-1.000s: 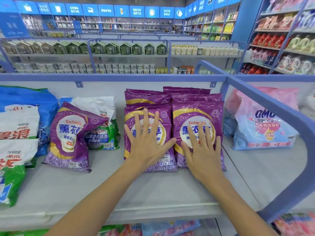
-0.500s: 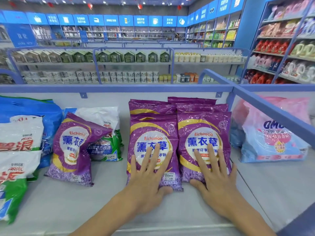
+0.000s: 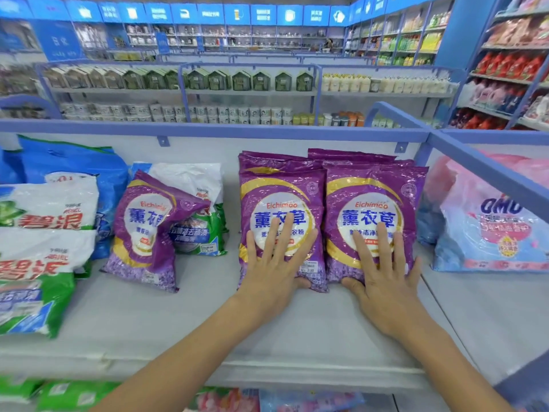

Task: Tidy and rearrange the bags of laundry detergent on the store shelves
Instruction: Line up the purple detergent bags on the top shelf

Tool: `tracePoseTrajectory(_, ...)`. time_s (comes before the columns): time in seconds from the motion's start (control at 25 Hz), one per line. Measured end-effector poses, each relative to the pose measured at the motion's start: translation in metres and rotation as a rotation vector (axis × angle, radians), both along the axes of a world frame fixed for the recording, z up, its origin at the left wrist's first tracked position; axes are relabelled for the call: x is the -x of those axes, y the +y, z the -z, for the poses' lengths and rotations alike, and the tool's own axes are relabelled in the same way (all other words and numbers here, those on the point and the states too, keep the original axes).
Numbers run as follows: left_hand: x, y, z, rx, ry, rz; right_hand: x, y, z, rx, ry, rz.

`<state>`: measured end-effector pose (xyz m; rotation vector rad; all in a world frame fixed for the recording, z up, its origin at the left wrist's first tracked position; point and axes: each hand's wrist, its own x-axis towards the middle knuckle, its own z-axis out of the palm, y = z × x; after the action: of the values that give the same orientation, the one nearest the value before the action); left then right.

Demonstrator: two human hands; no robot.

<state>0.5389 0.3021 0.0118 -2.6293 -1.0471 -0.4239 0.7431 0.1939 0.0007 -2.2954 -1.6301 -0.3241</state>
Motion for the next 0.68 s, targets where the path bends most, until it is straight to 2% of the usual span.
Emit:
tracePoseTrajectory(0.2, 0.022, -0.023, -0.002, 0.188, -0.128, 0.018, 0.029, -0.005, -0.014, 0.006, 0.095, 0.05)
tracePoseTrajectory(0.36, 0.063, -0.031, -0.011, 0.331, -0.217, -0.048, 0.059, 0.0, -0.019, -0.178, 0.189, -0.078)
tracePoseTrajectory(0.48, 0.113, -0.03, -0.019, 0.304, -0.395, -0.065, 0.11, 0.006, -0.023, -0.264, 0.347, -0.22)
tracePoseTrajectory(0.6, 0.171, -0.008, -0.026, 0.272, -0.663, -0.165, 0.166, 0.022, -0.033, -0.359, 0.408, -0.337)
tracePoseTrajectory(0.68, 0.202, 0.01, -0.033, 0.263, -0.78, -0.241, 0.202, 0.038, -0.044, -0.342, 0.614, -0.345)
